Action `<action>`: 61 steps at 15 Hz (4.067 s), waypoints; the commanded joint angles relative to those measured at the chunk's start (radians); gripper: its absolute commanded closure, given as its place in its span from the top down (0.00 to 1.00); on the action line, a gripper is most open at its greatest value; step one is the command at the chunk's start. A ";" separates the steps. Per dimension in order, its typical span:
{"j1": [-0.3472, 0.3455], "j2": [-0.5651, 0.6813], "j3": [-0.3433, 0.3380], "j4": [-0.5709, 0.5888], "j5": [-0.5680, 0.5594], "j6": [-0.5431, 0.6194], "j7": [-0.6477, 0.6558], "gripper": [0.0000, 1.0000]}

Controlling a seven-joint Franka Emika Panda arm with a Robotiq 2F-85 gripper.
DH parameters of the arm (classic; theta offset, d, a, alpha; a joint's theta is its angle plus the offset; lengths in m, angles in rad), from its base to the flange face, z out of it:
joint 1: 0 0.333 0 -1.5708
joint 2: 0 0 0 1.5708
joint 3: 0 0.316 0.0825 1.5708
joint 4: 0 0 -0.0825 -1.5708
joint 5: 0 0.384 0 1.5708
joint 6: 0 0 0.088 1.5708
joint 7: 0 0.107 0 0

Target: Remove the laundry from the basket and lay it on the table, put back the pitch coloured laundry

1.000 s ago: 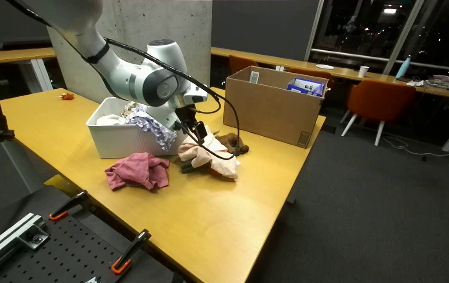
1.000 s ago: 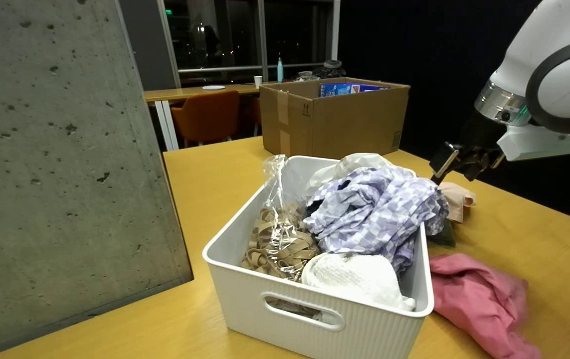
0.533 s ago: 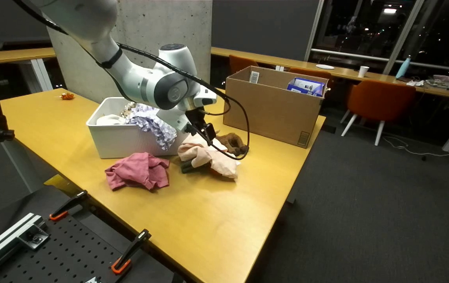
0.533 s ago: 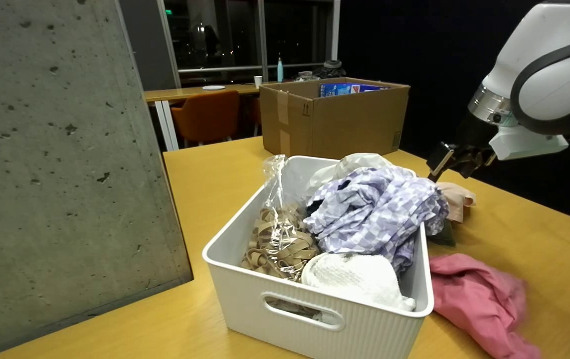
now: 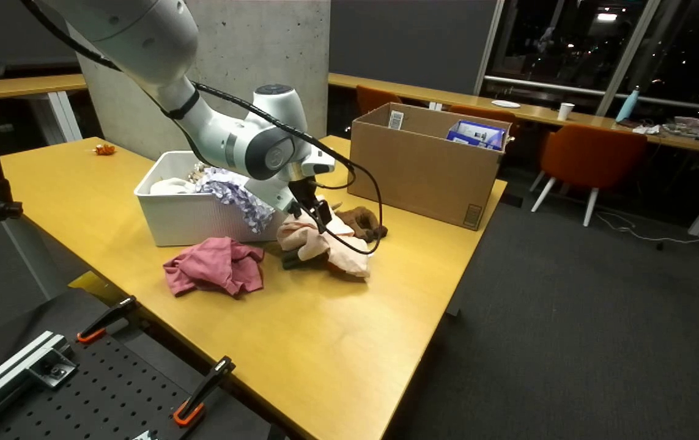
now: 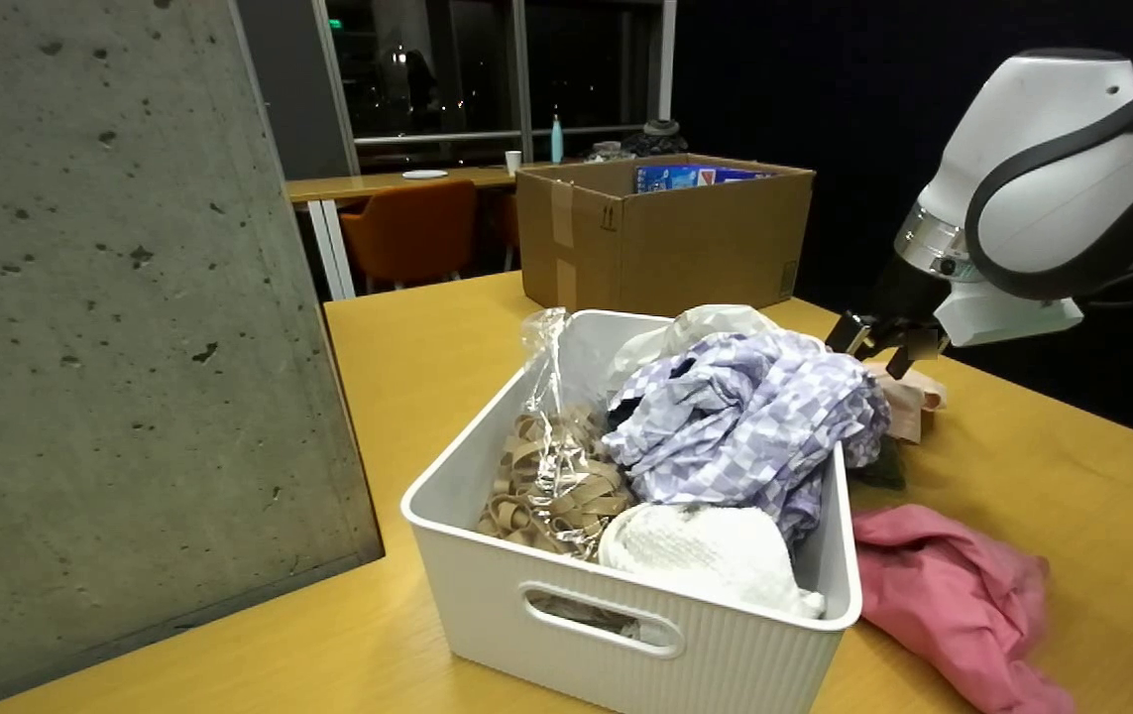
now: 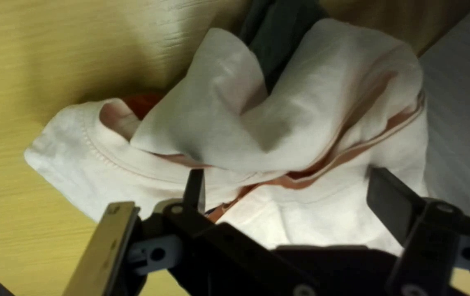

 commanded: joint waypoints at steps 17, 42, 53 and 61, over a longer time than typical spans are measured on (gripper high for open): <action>0.122 -0.171 -0.047 -0.289 0.023 -0.004 0.160 0.00; -0.105 -0.254 -0.094 -0.150 0.182 -0.050 0.176 1.00; -0.234 0.040 0.104 0.259 0.469 -0.422 -0.010 1.00; -0.217 0.214 0.072 0.391 0.459 -0.589 0.044 1.00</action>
